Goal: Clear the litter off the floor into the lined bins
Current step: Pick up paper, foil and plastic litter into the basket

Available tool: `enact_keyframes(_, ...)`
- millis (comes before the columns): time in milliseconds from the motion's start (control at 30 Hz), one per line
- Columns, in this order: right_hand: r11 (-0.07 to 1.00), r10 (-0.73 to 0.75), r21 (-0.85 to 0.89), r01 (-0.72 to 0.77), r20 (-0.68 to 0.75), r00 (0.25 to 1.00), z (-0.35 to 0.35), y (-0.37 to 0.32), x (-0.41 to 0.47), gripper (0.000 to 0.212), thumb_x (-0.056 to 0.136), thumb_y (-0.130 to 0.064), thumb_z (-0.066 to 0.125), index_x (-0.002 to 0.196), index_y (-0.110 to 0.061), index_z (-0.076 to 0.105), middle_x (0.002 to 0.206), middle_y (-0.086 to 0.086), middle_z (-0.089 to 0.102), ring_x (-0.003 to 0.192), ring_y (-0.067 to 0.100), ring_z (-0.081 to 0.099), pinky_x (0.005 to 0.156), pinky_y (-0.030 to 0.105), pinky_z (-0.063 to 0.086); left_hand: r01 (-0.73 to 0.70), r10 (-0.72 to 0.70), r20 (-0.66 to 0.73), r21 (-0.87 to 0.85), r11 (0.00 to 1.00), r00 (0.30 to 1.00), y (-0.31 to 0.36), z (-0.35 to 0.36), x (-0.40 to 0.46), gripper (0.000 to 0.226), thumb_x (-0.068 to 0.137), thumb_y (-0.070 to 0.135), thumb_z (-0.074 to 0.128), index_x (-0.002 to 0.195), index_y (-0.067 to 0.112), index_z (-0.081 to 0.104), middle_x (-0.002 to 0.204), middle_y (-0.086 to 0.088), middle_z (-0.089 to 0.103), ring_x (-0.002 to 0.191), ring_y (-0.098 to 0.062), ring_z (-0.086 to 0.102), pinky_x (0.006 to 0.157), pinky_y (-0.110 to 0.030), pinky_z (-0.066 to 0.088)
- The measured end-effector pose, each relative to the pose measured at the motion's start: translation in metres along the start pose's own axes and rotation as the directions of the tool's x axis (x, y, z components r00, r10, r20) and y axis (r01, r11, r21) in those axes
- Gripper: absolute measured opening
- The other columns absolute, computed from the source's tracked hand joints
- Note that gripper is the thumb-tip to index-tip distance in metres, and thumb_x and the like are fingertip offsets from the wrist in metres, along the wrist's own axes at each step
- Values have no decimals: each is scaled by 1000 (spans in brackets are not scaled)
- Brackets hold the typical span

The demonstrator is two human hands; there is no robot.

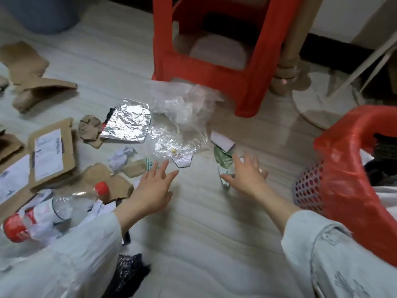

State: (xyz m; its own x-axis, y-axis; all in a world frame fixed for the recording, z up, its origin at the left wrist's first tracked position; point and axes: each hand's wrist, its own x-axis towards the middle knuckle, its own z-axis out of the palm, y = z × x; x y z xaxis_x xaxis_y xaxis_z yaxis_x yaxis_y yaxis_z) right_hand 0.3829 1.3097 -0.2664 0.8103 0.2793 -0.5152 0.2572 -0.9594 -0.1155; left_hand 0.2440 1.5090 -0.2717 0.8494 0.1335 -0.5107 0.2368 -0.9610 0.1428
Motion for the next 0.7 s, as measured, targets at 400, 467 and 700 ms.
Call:
enact_keyframes(400, 963, -251, -115, 244, -53, 967, 64, -4, 2, 63, 95, -7, 39, 148, -20, 9, 158, 10, -7, 146, 30, -3, 116, 48, 12, -30, 32, -67, 36, 999, 997, 4, 24, 46, 53, 95, 38, 38, 145, 26, 24, 157, -9, 10, 142, -34, 18, 110, -51, 22)
enact_keyframes(467, 941, -289, -188, 282, -12, 957, 63, 2, -11, 68, 91, 5, 35, 149, -17, 8, 158, 11, -7, 146, 29, -3, 118, 44, 10, -89, 105, -186, 91, 992, 977, 4, 39, 31, 45, 85, 32, 45, 128, 24, 47, 139, -16, 47, 115, -39, 53, 91, -52, 43)
enact_keyframes(700, 887, -379, -326, 328, -105, 919, 86, 11, -46, 65, 37, -8, 86, 100, -15, 71, 112, 13, 67, 92, 30, 68, 63, 38, 54, -126, 170, -356, 142, 982, 919, 19, 71, -5, 17, 67, 14, 59, 82, 21, 58, 78, -5, 54, 69, -27, 52, 75, -39, 33)
